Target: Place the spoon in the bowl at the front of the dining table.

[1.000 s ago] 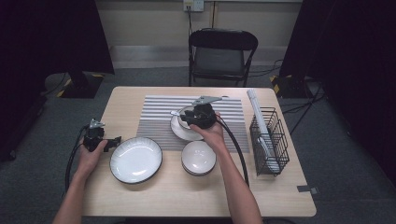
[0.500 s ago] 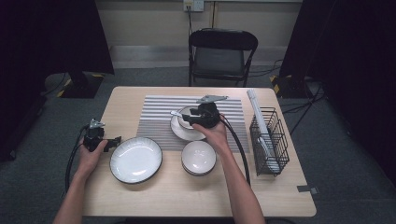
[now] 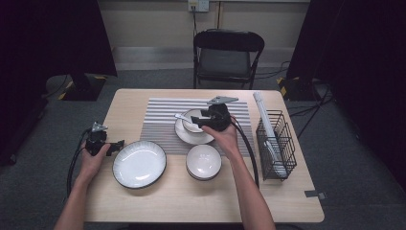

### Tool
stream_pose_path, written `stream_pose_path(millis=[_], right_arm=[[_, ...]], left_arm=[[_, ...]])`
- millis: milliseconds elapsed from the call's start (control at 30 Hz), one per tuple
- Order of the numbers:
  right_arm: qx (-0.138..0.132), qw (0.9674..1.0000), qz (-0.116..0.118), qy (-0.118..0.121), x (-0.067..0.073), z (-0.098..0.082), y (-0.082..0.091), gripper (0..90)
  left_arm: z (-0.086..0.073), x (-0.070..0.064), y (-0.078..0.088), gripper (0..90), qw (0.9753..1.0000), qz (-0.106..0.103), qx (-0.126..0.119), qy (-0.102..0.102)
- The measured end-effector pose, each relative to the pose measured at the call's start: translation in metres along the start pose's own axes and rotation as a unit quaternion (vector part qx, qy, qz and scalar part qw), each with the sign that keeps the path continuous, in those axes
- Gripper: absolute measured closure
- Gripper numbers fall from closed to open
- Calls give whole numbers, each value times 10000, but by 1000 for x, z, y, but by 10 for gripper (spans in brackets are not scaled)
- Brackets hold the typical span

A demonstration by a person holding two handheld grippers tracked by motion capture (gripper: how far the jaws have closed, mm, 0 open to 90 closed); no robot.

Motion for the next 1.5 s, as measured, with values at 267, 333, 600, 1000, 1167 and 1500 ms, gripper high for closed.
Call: stream_pose_path(millis=[267,333,600,1000,1167,1500], right_arm=[[-118,9997,-195,-116,-9,5,15,424],[-165,9996,-206,-120,-11,6,19,419],[-263,9987,-418,-159,-21,9,30,401],[-334,9968,-636,-340,-35,12,47,403],[-387,9960,-675,-444,-39,13,53,404],[-330,9957,-755,-422,-45,12,63,404]], left_arm=[[0,0,0,133,10000,-10,3,-6],[0,0,0,133,10000,-11,-1,-1],[0,0,0,133,10000,-9,2,-5],[0,0,0,133,10000,-4,2,-6],[0,0,0,133,10000,-7,5,-6],[0,0,0,133,10000,-7,0,4]])
Point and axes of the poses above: each handheld gripper's, and its own axes: y roughly backward along the jaws, z roughly out of its top, x roughly to its left, the point moved 8 cm from there along -y, roughly forward along the jaws, and after that the axes turned 3 degrees about -z, right-handed, at the moved point
